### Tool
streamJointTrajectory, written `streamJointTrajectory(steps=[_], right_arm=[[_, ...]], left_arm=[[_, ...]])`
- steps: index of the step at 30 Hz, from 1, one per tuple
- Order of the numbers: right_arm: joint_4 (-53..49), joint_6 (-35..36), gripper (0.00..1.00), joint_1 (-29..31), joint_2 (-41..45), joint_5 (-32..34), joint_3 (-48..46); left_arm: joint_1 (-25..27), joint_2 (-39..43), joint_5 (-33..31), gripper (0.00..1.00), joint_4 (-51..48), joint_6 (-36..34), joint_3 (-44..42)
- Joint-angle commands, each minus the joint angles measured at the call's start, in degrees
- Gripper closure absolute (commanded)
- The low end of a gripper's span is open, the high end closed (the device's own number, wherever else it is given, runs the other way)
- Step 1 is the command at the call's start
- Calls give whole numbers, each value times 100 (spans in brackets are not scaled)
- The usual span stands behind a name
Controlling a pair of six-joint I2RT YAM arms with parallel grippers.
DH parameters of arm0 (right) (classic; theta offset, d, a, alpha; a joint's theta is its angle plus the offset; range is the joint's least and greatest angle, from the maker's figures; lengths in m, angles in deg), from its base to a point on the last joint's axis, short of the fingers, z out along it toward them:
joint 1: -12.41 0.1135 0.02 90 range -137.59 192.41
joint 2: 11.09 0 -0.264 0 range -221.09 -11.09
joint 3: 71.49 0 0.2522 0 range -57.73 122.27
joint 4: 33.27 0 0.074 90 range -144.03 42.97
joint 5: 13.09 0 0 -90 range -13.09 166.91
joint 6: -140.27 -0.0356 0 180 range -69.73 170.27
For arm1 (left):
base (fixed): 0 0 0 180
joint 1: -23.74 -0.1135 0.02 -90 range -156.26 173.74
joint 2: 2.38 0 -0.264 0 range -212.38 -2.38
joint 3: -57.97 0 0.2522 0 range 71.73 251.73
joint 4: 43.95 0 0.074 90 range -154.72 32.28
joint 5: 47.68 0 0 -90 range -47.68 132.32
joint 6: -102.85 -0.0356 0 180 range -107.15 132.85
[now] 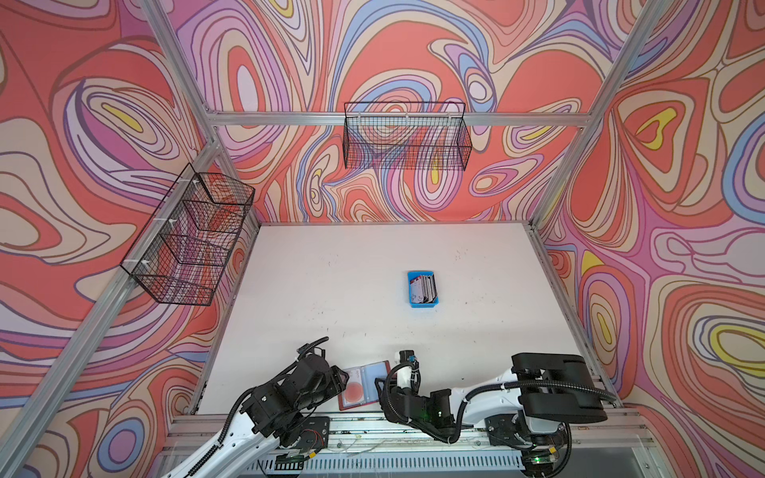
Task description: Put the credit cards into the card holder
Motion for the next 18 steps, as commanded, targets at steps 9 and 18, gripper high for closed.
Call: streamJointTrajectory(steps=[9, 18], right_arm=[[-468, -135, 58, 34, -214, 95, 290], [-913, -158, 59, 40, 153, 376, 228]], left_arm=[[24, 81, -110, 36, -264, -43, 164], [24, 90, -105, 36, -300, -51, 174]])
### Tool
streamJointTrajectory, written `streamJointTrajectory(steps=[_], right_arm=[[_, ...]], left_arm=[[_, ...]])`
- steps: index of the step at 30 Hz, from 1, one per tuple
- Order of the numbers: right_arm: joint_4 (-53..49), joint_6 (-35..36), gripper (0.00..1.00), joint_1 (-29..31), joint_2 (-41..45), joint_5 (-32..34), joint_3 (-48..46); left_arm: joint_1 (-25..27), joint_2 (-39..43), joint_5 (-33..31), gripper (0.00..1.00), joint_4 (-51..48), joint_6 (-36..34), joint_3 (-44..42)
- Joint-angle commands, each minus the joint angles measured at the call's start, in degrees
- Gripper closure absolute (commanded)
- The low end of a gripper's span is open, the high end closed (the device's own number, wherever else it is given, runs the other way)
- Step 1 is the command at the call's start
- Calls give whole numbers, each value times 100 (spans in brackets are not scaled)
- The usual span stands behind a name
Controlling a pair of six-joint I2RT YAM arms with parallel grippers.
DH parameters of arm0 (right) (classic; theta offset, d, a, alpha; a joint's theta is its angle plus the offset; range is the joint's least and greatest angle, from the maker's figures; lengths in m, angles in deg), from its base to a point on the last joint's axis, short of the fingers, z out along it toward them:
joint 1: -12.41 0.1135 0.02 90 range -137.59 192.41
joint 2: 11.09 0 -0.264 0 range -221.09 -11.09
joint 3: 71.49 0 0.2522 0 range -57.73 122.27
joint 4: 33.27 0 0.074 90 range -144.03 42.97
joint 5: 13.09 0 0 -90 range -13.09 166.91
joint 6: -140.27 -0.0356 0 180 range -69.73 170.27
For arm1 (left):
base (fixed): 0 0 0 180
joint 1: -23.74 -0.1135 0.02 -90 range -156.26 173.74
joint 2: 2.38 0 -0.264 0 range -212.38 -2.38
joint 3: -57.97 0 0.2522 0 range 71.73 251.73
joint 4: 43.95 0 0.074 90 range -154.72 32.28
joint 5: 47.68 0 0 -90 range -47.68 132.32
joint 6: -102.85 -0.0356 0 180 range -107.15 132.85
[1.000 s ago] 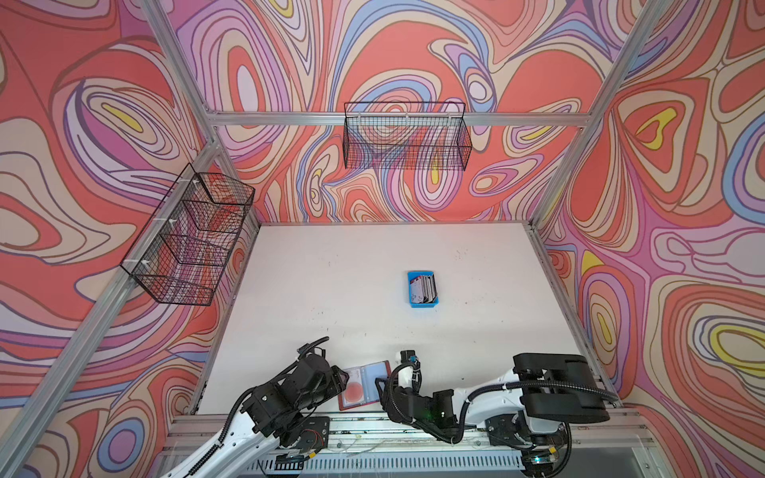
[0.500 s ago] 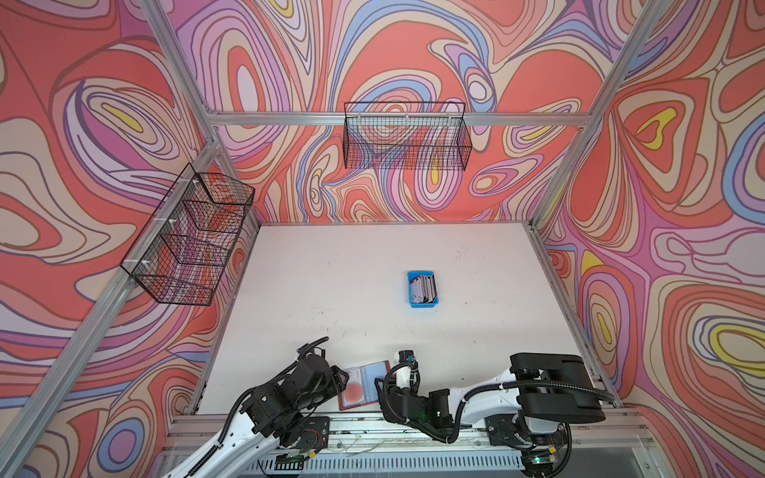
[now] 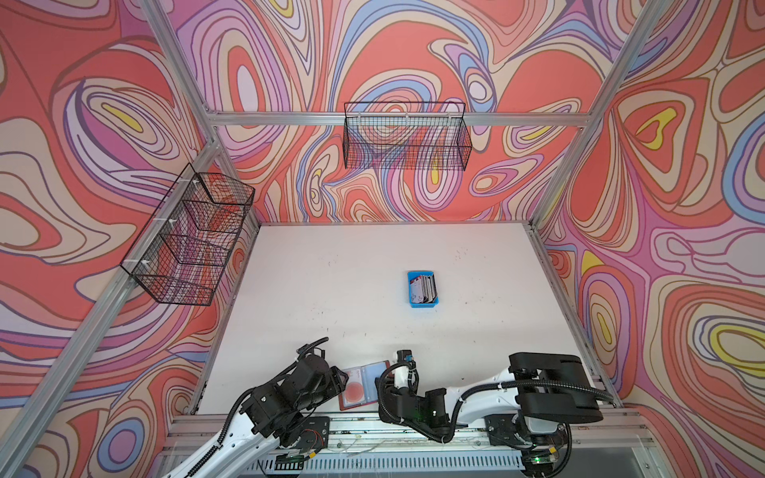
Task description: Put the credit cards into the card holder
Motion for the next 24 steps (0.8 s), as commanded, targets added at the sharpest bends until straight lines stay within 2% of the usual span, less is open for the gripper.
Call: streamJointTrajectory(steps=[1, 24], right_arm=[[-249, -94, 59, 29, 236, 222, -116], [494, 45, 60, 21, -245, -234, -70]], left_arm=[[24, 64, -103, 36, -210, -55, 171], [23, 133, -98, 36, -274, -42, 172]])
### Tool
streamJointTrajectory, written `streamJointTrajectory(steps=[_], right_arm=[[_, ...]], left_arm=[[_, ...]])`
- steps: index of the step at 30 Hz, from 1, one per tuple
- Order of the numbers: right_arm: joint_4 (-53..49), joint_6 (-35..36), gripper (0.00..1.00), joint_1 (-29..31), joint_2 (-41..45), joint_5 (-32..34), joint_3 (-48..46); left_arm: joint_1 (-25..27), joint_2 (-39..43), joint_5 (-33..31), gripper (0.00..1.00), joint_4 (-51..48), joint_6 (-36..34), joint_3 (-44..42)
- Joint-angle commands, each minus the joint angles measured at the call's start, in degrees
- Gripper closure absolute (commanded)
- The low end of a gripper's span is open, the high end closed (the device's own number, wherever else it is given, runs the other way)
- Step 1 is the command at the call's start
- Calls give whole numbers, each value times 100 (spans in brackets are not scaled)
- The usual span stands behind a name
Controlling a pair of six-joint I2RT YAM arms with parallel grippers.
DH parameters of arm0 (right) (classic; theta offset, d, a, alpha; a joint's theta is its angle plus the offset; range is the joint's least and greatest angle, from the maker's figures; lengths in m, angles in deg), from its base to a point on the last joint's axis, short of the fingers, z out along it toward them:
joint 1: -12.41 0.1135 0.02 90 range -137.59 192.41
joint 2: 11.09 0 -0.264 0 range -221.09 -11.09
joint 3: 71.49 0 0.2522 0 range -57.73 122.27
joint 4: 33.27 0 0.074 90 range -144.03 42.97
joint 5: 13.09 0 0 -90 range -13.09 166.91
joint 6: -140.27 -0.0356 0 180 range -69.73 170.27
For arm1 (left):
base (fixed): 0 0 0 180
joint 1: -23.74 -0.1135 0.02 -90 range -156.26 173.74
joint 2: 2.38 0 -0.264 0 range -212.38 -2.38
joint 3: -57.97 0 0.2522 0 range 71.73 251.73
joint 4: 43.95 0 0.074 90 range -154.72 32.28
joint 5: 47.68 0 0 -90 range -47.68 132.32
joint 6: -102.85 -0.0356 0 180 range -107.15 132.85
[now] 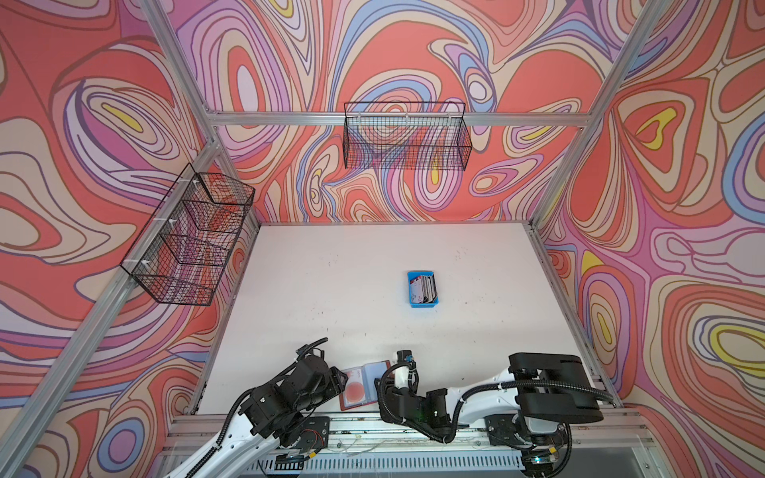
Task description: Put the credit cards into the card holder
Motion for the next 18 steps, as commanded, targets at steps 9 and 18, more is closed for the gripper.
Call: streamJointTrajectory(steps=[9, 18], right_arm=[[1591, 73, 59, -302, -598, -996, -260], [2246, 378, 59, -371, -676, -1280, -190]], left_arm=[[24, 65, -90, 36, -182, -37, 161], [24, 139, -133, 36, -258, -63, 180]])
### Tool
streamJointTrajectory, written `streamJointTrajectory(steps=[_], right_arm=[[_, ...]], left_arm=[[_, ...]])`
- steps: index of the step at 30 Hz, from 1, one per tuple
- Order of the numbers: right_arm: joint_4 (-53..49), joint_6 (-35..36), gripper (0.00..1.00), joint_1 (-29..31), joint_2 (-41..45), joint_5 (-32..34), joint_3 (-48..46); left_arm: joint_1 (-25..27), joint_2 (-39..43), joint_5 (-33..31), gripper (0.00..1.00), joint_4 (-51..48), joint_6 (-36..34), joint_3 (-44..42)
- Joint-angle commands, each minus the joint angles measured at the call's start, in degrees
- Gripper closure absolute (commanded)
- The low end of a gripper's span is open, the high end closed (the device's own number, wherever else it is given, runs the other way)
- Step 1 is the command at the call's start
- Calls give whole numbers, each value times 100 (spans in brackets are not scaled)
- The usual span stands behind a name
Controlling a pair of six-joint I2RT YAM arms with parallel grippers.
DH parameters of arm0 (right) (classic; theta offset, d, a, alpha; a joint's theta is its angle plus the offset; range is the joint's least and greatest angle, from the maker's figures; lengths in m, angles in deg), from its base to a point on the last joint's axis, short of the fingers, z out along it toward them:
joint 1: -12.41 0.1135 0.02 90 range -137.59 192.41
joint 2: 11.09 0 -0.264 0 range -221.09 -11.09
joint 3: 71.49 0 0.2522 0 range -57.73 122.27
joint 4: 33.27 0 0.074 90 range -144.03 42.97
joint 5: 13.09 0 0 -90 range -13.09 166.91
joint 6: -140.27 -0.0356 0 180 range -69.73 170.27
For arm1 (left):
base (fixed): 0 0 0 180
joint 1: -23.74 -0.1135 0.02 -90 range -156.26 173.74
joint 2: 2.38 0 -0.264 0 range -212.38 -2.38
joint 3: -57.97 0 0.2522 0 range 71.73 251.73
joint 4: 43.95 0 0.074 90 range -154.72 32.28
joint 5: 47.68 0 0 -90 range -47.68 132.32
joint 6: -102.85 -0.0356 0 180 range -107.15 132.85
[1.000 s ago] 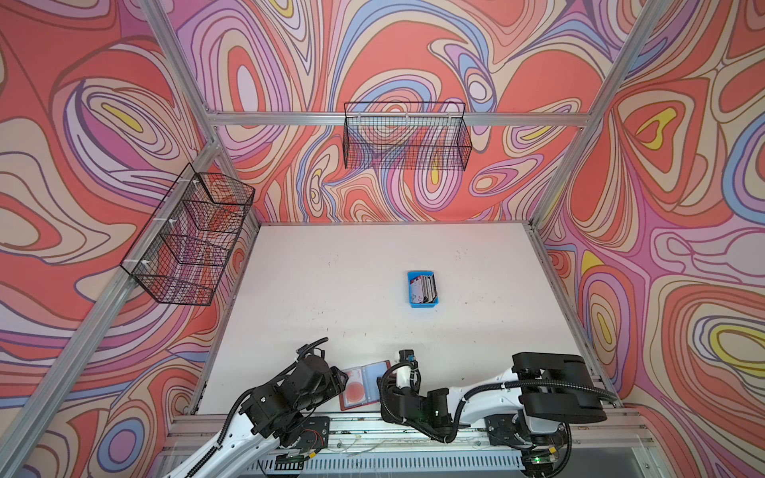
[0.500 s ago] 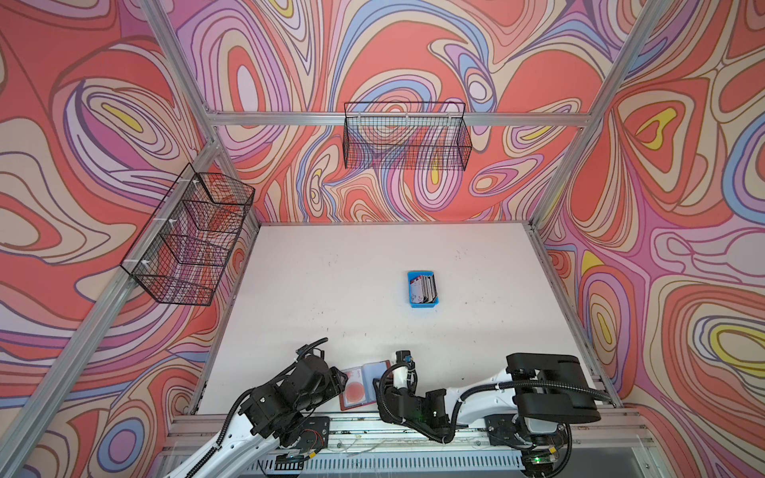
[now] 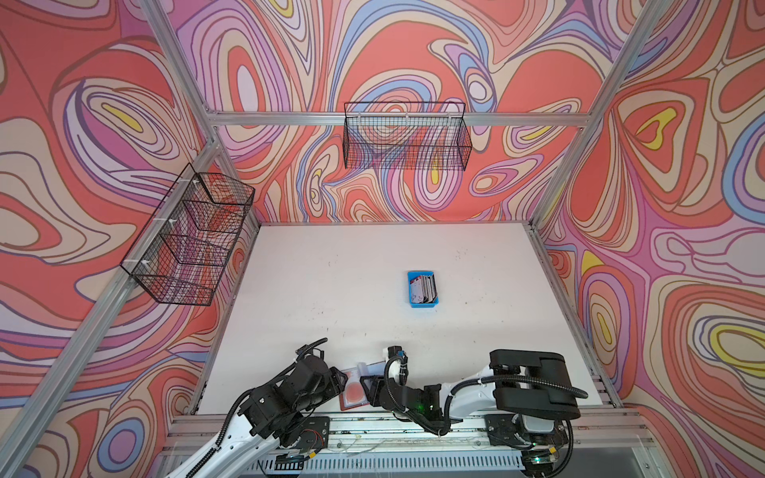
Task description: Put the credit cards into the card holder
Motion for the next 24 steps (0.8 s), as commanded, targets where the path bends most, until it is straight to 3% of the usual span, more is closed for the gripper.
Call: streamJointTrajectory(steps=[1, 16, 24], right_arm=[[315, 197, 59, -4, -94, -305, -56], [970, 511, 64, 84, -308, -685, 151], [1141, 365, 65, 87, -560, -714, 119]], left_arm=[[24, 78, -138, 36, -217, -47, 189], [24, 232, -341, 35, -486, -62, 297], [23, 698, -848, 39, -909, -19, 618]])
